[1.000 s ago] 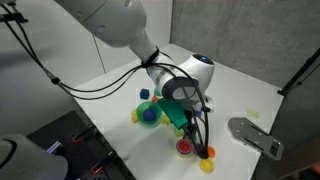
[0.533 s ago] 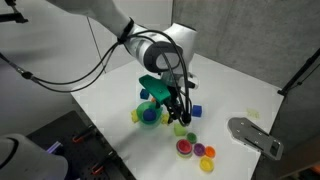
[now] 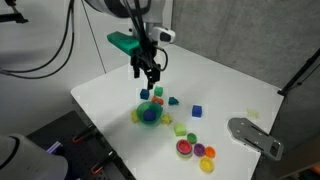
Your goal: Put the orange bowl inside the blue bowl.
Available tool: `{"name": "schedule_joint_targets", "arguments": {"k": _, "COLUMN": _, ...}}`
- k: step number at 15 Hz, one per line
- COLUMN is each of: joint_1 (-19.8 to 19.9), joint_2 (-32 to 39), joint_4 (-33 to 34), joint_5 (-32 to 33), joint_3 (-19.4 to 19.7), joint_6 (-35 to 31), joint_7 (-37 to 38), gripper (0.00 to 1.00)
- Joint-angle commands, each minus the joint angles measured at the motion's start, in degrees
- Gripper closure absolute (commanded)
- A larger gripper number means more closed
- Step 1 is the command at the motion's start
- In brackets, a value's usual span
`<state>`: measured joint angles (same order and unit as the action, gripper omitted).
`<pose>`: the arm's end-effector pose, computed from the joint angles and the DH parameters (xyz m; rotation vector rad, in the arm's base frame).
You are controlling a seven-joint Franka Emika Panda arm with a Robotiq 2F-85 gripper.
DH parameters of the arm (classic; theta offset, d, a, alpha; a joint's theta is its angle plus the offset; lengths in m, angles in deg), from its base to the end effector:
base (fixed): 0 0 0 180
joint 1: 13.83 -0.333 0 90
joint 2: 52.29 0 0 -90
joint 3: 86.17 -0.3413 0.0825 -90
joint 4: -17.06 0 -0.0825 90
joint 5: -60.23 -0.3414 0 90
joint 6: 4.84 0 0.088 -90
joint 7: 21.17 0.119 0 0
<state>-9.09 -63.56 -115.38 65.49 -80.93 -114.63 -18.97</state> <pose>0.4043 -0.0801 0.4435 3.0631 -0.2599 -0.3129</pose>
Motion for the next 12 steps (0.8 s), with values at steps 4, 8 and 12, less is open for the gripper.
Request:
{"name": "schedule_joint_targets", "arguments": {"k": 4, "joint_1": -1.6, "joint_2": -16.7, "joint_4": -2.5, "joint_5": -4.0, "joint_3": -0.9, "joint_6": 6.0, "joint_7": -3.4, "gripper": 0.0}}
{"name": "schedule_joint_targets", "arguments": {"k": 8, "joint_1": -1.4, "joint_2": -20.9, "joint_4": -3.1, "joint_5": -4.0, "joint_3": -0.8, "joint_6": 9.5, "joint_7": -3.9, "gripper": 0.0}}
{"name": "schedule_joint_targets", "arguments": {"k": 12, "joint_1": -1.3, "joint_2": -19.9, "joint_4": -2.5, "joint_5": -3.7, "joint_3": -1.2, "joint_6": 9.0, "joint_7": -2.8, "gripper": 0.0}}
